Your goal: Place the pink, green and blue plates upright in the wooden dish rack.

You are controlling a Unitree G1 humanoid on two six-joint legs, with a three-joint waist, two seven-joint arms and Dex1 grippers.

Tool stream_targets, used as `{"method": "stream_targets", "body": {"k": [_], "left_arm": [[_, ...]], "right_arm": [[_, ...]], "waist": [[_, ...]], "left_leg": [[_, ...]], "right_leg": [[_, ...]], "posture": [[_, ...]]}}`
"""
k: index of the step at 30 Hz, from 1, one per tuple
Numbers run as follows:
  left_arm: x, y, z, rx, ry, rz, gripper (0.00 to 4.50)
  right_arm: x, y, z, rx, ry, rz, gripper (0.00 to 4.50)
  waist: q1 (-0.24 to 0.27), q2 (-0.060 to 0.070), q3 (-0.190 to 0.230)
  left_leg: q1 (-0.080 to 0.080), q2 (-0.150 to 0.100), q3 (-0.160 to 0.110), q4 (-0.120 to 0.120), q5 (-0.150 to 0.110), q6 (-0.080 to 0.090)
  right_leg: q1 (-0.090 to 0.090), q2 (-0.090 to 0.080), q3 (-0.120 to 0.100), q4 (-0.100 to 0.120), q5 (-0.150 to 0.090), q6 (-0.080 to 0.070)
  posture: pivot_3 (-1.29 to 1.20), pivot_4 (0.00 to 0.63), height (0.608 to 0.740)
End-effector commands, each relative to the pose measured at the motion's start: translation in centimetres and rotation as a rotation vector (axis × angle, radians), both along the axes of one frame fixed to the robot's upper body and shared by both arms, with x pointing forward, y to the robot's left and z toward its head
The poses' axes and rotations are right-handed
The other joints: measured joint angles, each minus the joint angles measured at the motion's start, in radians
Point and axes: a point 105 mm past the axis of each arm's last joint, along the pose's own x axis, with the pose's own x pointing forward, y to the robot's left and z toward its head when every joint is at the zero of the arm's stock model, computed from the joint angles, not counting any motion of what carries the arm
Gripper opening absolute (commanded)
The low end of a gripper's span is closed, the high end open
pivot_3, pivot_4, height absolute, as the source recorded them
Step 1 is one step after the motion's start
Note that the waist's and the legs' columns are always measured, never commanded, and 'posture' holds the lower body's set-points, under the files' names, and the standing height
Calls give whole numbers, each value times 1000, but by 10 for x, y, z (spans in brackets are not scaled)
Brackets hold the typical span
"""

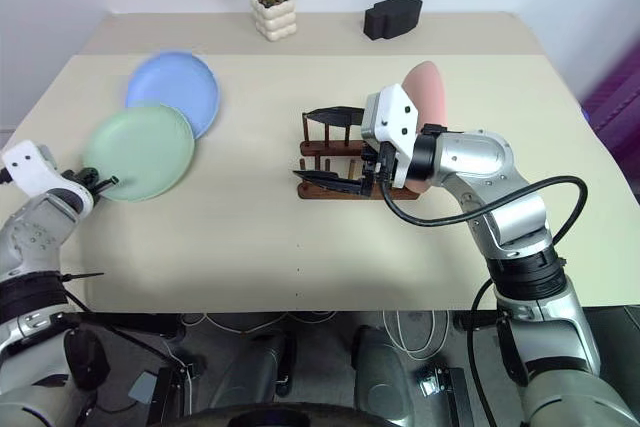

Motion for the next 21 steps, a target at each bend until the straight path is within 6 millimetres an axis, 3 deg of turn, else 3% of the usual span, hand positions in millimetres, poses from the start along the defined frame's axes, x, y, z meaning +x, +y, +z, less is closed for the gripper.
{"method": "stream_targets", "body": {"k": [1,5,9,13,18,20,21], "left_arm": [[-7,3,-1,-17,-23,17,47],[-11,-1,7,-24,-99,-3,47],[-16,-12,51,1,-363,-35,47],[-21,-25,86,68,-477,-69,47],[-18,-75,161,282,-615,-202,47],[-17,-90,177,332,-645,-235,47],[-15,-114,196,381,-686,-289,47]], "right_arm": [[-7,-1,13,16,-63,11,4002],[-7,-1,12,14,-66,15,4002],[-7,-1,11,9,-71,16,4002],[-5,-1,14,6,-104,6,4002],[3,5,16,-66,-241,-29,4002],[6,6,16,-95,-295,-38,4002],[13,9,16,-128,-367,-73,4002]], "waist": [[0,0,0],[0,0,0],[3,-1,0],[1,-2,1],[3,-3,1],[2,-3,1],[0,-3,1]], "left_leg": [[0,0,0,0,0,0],[0,0,0,0,0,0],[0,0,-1,0,0,0],[-1,0,-1,0,0,0],[-1,-1,0,1,0,-1],[-1,-1,0,1,0,-1],[-1,-1,1,1,0,-1]], "right_leg": [[0,0,0,0,0,0],[0,0,0,0,0,0],[0,-1,0,0,0,0],[0,-1,0,0,0,0],[0,-1,0,0,0,0],[0,0,0,-1,0,0],[1,-1,0,-1,0,0]], "posture": [[0,150,738],[0,150,738],[0,150,738],[0,150,738],[0,150,738],[0,150,738],[0,150,738]]}}
